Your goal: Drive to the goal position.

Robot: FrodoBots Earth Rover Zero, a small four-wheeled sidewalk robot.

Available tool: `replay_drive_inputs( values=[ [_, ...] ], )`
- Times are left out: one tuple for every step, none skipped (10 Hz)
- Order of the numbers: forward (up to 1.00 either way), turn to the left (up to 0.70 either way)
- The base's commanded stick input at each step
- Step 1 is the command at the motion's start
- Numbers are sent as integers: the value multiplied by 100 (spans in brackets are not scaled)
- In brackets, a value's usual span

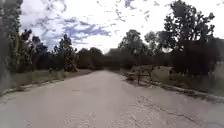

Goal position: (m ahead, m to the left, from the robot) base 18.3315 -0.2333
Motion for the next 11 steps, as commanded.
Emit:
replay_drive_inputs(
  values=[
    [85, 0],
    [85, 0],
    [85, 0],
    [85, 0],
    [85, 0],
    [85, 0],
    [85, 0],
    [85, 0],
    [85, 0],
    [85, 0],
    [85, 0]
  ],
)
